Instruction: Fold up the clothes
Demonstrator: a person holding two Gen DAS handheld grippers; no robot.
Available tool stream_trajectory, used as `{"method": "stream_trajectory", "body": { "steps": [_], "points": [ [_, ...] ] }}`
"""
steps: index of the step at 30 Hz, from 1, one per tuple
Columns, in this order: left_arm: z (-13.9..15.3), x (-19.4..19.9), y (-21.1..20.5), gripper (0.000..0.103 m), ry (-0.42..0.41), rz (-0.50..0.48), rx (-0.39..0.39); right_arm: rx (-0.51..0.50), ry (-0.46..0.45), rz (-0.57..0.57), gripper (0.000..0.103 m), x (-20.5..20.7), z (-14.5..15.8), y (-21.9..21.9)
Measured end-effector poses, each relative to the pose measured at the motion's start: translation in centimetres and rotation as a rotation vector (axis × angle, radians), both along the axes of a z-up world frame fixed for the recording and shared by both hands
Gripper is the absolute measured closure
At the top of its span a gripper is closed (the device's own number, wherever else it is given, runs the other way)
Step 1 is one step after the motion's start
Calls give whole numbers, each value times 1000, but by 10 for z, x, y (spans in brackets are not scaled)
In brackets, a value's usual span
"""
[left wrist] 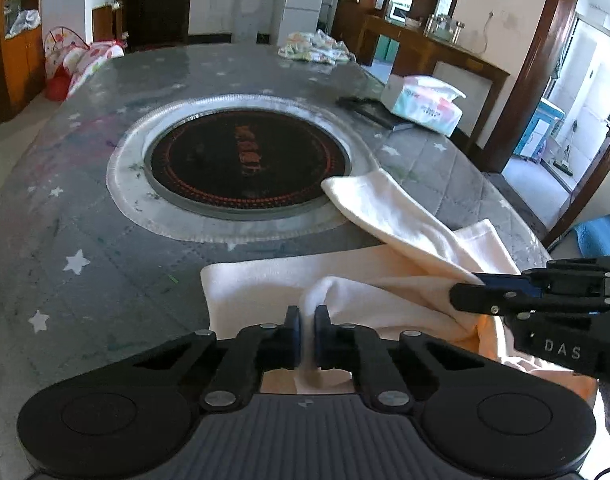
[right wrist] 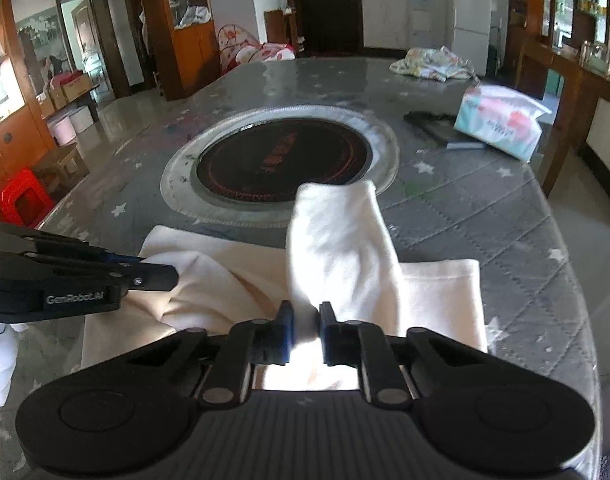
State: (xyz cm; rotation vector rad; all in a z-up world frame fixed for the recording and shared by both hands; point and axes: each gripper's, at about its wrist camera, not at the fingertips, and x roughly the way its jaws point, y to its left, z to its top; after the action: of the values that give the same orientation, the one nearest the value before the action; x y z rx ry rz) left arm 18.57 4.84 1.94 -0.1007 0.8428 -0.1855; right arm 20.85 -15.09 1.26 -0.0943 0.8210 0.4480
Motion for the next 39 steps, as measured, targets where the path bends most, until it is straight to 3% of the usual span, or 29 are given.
{"method": "stream_trajectory", "body": {
  "steps": [9,16,24,26,28,34,39],
  "points": [
    [33,-53,10,97,-98,16,-32,14,-115,-51,94,-40,33,-31],
    [43,-113,2,97,-148,-33,-27,49,-146,-45,93,-89,47,-46],
    [32,-174,7,97,-125,-59,-4,33,-59,57,91,-143,33,-46],
    [26,-184,8,97,-108,-71,18,16,-36,93,80,-155,27,-43],
    [19,-190,9,96,-83,-92,33,0,-13,128,77,-167,22,-40],
    [18,-199,5,91,-105,-120,85,82,-20,127,76,-166,41,-42],
    [26,-207,-7,69,-172,-174,110,50,-21,143,74,-142,39,-24]
  ]
}}
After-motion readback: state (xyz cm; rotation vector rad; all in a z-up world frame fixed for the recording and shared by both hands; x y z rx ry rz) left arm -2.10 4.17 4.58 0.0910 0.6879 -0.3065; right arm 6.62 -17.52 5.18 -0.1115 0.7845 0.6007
